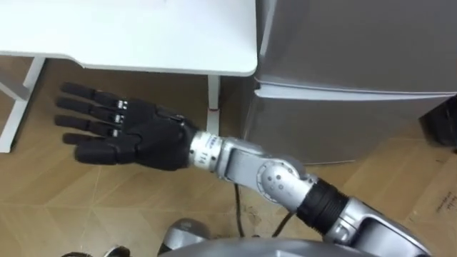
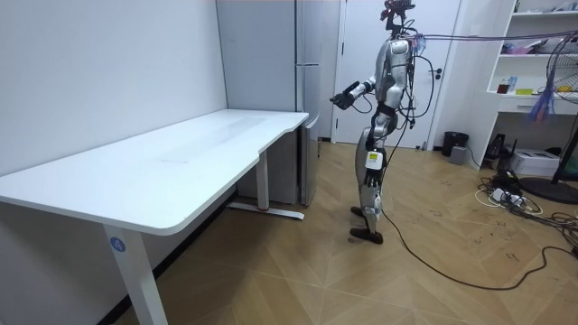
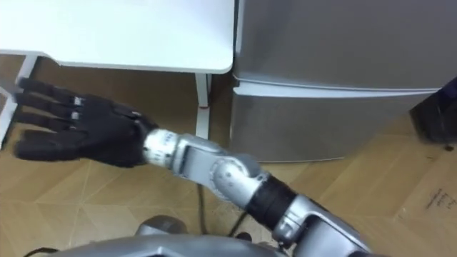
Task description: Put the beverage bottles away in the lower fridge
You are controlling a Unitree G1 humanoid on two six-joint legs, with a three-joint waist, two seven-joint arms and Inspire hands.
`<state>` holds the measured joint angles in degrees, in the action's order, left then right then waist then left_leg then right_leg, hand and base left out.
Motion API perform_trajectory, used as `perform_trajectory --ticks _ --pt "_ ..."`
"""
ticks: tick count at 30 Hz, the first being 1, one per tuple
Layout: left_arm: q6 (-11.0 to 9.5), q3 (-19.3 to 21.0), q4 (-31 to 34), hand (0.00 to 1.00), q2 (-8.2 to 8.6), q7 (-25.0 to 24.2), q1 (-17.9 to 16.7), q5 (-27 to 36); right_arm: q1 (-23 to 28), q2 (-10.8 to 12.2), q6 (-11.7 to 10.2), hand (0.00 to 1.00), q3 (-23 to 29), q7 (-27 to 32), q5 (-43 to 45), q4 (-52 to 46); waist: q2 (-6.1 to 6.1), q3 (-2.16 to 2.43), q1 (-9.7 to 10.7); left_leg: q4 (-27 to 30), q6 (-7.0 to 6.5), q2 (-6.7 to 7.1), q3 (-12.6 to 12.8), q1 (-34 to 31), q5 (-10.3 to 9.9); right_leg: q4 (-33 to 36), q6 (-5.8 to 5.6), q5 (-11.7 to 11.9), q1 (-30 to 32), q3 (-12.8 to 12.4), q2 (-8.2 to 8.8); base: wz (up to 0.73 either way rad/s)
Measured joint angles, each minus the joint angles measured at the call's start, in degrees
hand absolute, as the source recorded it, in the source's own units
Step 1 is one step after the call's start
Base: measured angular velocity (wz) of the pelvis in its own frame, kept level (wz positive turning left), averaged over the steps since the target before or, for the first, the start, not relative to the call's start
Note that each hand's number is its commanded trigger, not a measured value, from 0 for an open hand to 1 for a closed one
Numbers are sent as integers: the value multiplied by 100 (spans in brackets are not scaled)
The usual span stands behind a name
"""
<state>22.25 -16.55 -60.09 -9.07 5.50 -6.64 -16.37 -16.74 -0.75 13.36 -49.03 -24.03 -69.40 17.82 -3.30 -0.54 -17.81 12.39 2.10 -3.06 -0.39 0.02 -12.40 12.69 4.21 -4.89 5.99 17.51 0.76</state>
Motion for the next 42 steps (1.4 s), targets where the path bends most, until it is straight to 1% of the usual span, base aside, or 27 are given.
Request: perform_trajectory --ticks 2,6,9,11,12,14,15,16,18,20,21,22,23,26,27,28,30,31,32,33,34,36,37,38,40,41,42 --pt "-117 -38 52 0 29 1 161 40 1 -34 -1 0 -3 -126 -23 12 -21 -6 10 -20 -14 16 15 19 2 -6 -9 8 2 -29 -12 -9" --pt "-150 -47 424 0 -52 13 180 114 48 -121 -3 0 4 -356 -24 2 -13 1 17 -120 -34 29 15 80 16 -13 -18 5 -8 -41 -27 -1" --pt "-135 -10 530 0 -65 6 136 105 317 -345 -2 0 66 -384 110 1 10 5 46 -222 -52 39 19 189 27 -44 -63 -23 -93 -43 -22 4" --pt "-137 76 518 0 -63 -4 100 108 510 -546 -1 0 116 -389 332 15 8 10 74 -256 -55 43 20 219 26 -89 -87 -36 -148 -16 -14 14" --pt "-150 141 513 0 -62 -3 79 109 653 -721 5 0 179 -425 508 41 7 10 92 -277 -67 48 23 217 34 -111 -111 -49 -173 6 -2 24" --pt "-170 357 562 0 -59 12 -29 106 1075 -1052 43 0 451 -463 994 98 4 22 98 -290 -95 59 61 213 23 -108 -168 -88 -192 -7 13 22" --pt "-166 414 590 0 -59 17 -72 120 1164 -1121 58 0 532 -472 1131 153 -2 27 116 -283 -104 62 61 213 17 -108 -174 -92 -192 -7 16 10" --pt "-169 526 610 0 -62 26 -151 178 1289 -1260 58 0 676 -491 1385 363 -31 49 168 -281 -109 70 41 221 15 -118 -186 -99 -213 9 25 8" --pt "-172 634 604 0 -64 51 -312 243 1510 -1299 51 0 1008 -487 1898 789 -8 40 264 -277 -114 75 12 272 12 -209 -204 -102 -326 38 23 19" --pt "-259 886 579 0 -73 59 -461 236 1761 -1344 18 0 1552 -474 2843 1488 -44 68 562 -259 -124 90 13 280 7 -239 -264 -151 -450 186 69 45" --pt "-288 933 541 0 -73 63 -485 235 1811 -1347 -20 0 1704 -458 3069 1746 -56 77 603 -261 -125 95 13 292 6 -250 -277 -161 -478 185 74 37" --pt "-343 1049 503 0 -74 63 -544 235 1855 -1342 -67 0 2004 -375 3648 2254 -66 85 675 -263 -139 101 11 325 -3 -306 -291 -170 -543 177 70 15" --pt "-410 1155 495 0 -83 60 -595 236 1877 -1392 -110 0 2236 -262 4196 2716 -75 91 684 -265 -158 104 13 343 -15 -300 -305 -179 -559 158 71 7" --pt "-514 1246 490 0 -116 52 -657 226 1973 -1588 -197 0 2548 -26 5249 3602 -76 92 736 -246 -201 138 -13 337 -44 -259 -346 -222 -560 135 113 3" --pt "-517 1292 486 0 -114 40 -681 225 1976 -1580 -199 0 2632 15 5377 3810 -76 91 743 -240 -209 144 -20 339 -49 -239 -355 -236 -560 135 120 4" --pt "-521 1424 487 0 -113 -6 -696 224 1978 -1489 -215 0 2901 24 5397 4096 -78 90 754 -226 -224 158 -21 359 -58 -186 -366 -267 -562 126 139 5" --pt "-524 1636 478 0 -111 -109 -685 222 1896 -1354 -344 0 3163 43 5474 4394 -71 84 854 -138 -253 189 -43 361 -76 -135 -393 -306 -605 129 212 16" --pt "-537 1734 462 0 -108 -164 -660 212 1887 -1303 -377 0 3309 75 5598 4553 -66 77 926 -73 -283 235 -47 364 -95 11 -427 -396 -603 122 267 37" --pt "-629 1815 387 0 -106 -188 -659 211 1858 -1266 -383 0 3464 144 5604 4700 -100 55 978 -30 -323 296 -44 372 -119 164 -473 -496 -605 102 325 40" --pt "-654 1843 389 0 -105 -207 -656 205 1866 -1262 -387 0 3529 181 5602 4722 -40 73 995 -16 -345 316 -45 380 -140 218 -495 -531 -609 43 337 39" --pt "-666 1857 388 0 -102 -222 -662 163 1882 -1260 -399 0 3651 253 5596 4757 -56 50 1021 -12 -388 360 -63 384 -180 262 -532 -567 -629 -88 354 26" --pt "-680 1870 358 0 -101 -232 -666 34 1908 -1253 -399 0 3759 320 5596 4864 -30 42 1045 10 -443 410 -124 394 -211 327 -586 -595 -641 -170 407 20" --pt "-679 1888 265 0 -115 -246 -662 -20 1929 -1250 -404 0 3809 359 5581 4900 0 41 1069 52 -482 423 -160 397 -232 303 -621 -591 -687 -242 413 22" --pt "-673 2002 182 0 -114 -266 -666 -84 1968 -1236 -403 0 3915 378 5581 4901 6 40 1114 92 -518 481 -232 400 -252 278 -653 -586 -730 -357 410 25" --pt "-659 2119 105 0 -119 -278 -657 -151 2014 -1203 -403 0 4039 403 5563 4924 34 49 1186 139 -560 504 -346 388 -277 164 -705 -560 -833 -494 394 29" --pt "-659 2134 91 0 -121 -277 -653 -169 2012 -1189 -401 0 4073 410 5535 4954 39 50 1213 153 -568 516 -384 378 -282 123 -718 -551 -864 -501 394 42" --pt "-658 2141 63 0 -116 -268 -647 -175 2013 -1159 -399 0 4151 413 5433 5027 46 49 1306 190 -583 554 -497 349 -290 43 -744 -534 -929 -504 394 42"
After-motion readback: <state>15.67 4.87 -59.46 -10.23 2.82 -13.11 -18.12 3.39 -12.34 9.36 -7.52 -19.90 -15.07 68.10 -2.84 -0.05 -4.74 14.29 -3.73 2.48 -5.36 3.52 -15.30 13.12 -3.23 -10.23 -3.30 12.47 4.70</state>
